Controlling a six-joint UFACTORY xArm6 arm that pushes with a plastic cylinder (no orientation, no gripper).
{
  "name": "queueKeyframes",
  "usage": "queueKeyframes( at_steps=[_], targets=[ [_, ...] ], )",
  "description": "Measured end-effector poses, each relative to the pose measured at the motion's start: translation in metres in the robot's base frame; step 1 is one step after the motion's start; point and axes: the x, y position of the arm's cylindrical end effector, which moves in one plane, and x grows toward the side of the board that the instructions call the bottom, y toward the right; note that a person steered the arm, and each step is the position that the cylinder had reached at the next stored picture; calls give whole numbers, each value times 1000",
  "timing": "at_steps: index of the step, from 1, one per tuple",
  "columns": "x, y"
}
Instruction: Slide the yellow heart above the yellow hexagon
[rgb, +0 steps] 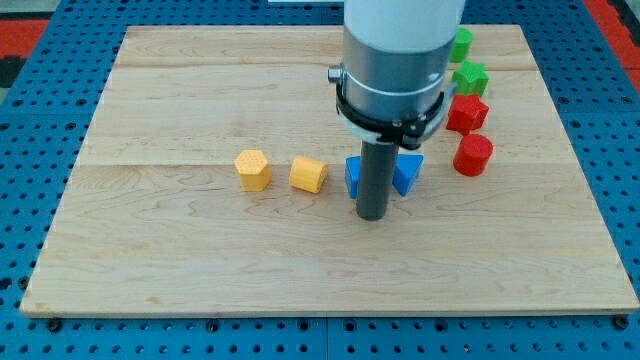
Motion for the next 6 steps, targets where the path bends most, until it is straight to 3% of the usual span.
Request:
queueKeyframes(
  at_steps=[3,4,5,6],
  targets=[
    [-54,-63],
    [-54,-132],
    [-57,-140],
    [-89,-101]
  ],
)
